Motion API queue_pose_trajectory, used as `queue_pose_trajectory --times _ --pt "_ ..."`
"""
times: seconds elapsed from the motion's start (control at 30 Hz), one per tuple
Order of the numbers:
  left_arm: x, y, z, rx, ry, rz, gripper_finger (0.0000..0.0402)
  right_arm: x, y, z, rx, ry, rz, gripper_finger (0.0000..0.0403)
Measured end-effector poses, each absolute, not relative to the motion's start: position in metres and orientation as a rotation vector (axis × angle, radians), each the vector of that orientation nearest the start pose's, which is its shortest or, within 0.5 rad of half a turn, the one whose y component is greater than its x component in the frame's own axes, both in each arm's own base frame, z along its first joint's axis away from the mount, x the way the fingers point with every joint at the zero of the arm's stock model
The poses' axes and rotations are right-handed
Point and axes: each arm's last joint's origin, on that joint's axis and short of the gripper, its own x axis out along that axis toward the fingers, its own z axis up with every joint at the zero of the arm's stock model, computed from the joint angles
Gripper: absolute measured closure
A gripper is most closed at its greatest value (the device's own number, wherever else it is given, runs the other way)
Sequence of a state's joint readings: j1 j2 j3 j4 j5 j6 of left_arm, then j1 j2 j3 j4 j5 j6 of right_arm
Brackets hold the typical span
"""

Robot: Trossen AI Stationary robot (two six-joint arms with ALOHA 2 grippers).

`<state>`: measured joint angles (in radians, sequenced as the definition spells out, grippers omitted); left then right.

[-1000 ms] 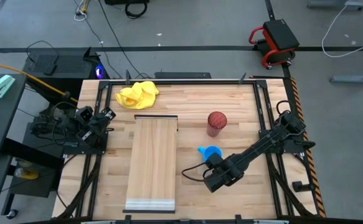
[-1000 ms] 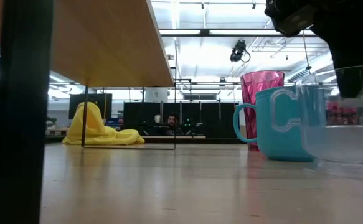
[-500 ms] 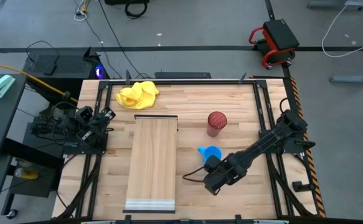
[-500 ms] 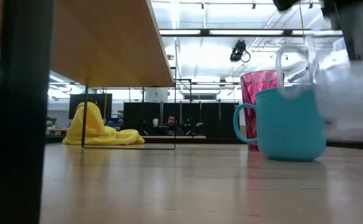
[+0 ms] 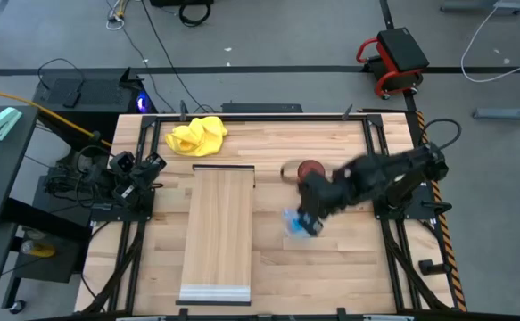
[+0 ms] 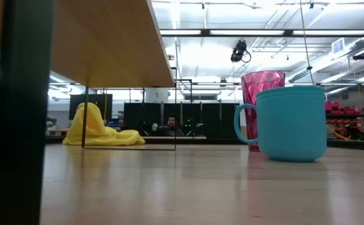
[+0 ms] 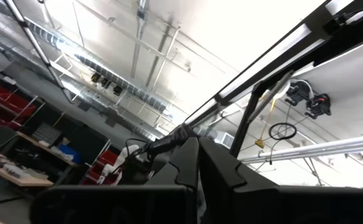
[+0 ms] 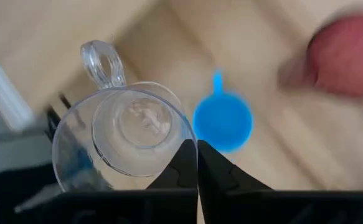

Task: Stack small to large cups/mugs on shelf
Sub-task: Put the transparent mug on the shelf

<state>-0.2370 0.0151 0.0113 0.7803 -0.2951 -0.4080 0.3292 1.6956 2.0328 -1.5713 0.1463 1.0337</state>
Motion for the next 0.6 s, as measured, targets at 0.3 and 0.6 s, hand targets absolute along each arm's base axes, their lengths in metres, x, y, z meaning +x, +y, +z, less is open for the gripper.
queue_pose_trajectory --times 0.3,0.6 --pt "0.07 -0.008 0.233 -0.598 -0.746 -0.078 0.0378 0.308 0.007 0.424 0.495 1.072 -0.502 0.0402" --pt "0.07 -0.008 0.233 -0.598 -0.747 -0.078 0.0384 0.358 -0.026 0.418 0.393 1.001 -0.383 0.0403"
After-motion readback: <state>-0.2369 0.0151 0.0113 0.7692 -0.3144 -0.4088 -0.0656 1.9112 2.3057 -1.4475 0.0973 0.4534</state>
